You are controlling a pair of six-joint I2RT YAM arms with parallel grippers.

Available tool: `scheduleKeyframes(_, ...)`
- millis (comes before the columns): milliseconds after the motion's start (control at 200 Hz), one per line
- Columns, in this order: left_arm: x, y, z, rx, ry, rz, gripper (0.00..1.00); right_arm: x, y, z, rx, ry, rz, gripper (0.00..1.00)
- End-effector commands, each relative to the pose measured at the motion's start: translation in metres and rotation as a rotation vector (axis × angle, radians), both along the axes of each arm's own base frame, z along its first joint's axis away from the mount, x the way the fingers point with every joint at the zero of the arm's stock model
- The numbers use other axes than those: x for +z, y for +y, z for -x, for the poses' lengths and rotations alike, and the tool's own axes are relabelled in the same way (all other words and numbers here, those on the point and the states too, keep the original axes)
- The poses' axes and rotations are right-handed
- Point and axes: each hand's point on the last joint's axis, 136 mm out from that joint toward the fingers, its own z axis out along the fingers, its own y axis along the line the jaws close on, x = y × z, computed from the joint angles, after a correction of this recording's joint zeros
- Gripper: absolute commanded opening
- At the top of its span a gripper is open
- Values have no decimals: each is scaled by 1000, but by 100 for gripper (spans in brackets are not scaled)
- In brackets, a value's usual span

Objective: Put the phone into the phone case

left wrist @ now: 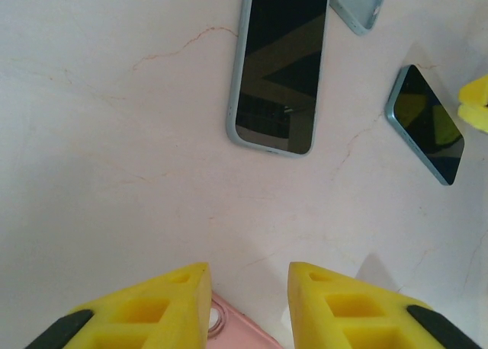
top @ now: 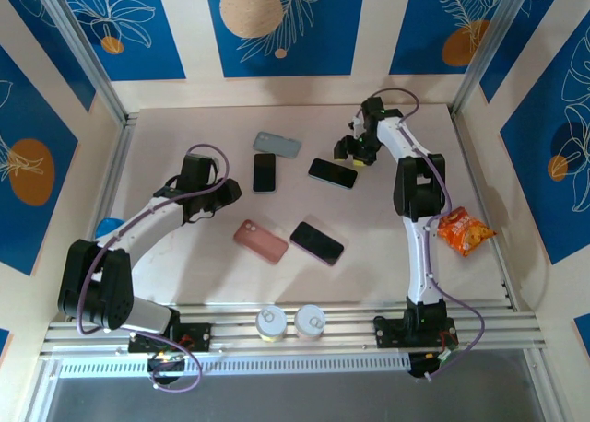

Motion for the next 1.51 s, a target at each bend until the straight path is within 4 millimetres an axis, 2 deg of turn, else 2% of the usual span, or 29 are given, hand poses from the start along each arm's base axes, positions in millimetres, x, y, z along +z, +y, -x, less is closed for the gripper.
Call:
scheduleKeyframes(0, 4, -6, 4, -17, 0, 16, 32, 9, 10, 20, -2, 29, -49, 66)
scheduleKeyframes(250, 3, -6, 8, -24, -3, 24, 32, 4, 11, 47, -20, 64, -70, 66)
scheduleKeyframes(565, 2, -4, 15, -21, -8, 33, 32, 17, 35, 98, 29, 61, -44, 66)
scheduleKeyframes(700, 4, -4, 17, -23, -12, 31, 32, 17, 44, 111, 56, 64, -20, 66)
scheduleKeyframes(815, 7, -3, 17, -22, -15, 28, 32, 18, 41, 108, 97, 22, 83, 67)
scheduleKeyframes(1040, 7, -3, 14, -20, -8, 23, 32, 25, 49, 84, 222, -113, 305, 81)
scheduleKeyframes(1295, 7, -5, 8, -30, 4, 12, 53, 16, 67, 63, 287, -121, 315, 88)
scheduleKeyframes(1501, 5, -5, 9, -35, 10, 4, 55, 3, 67, 55, 303, -108, 339, 89)
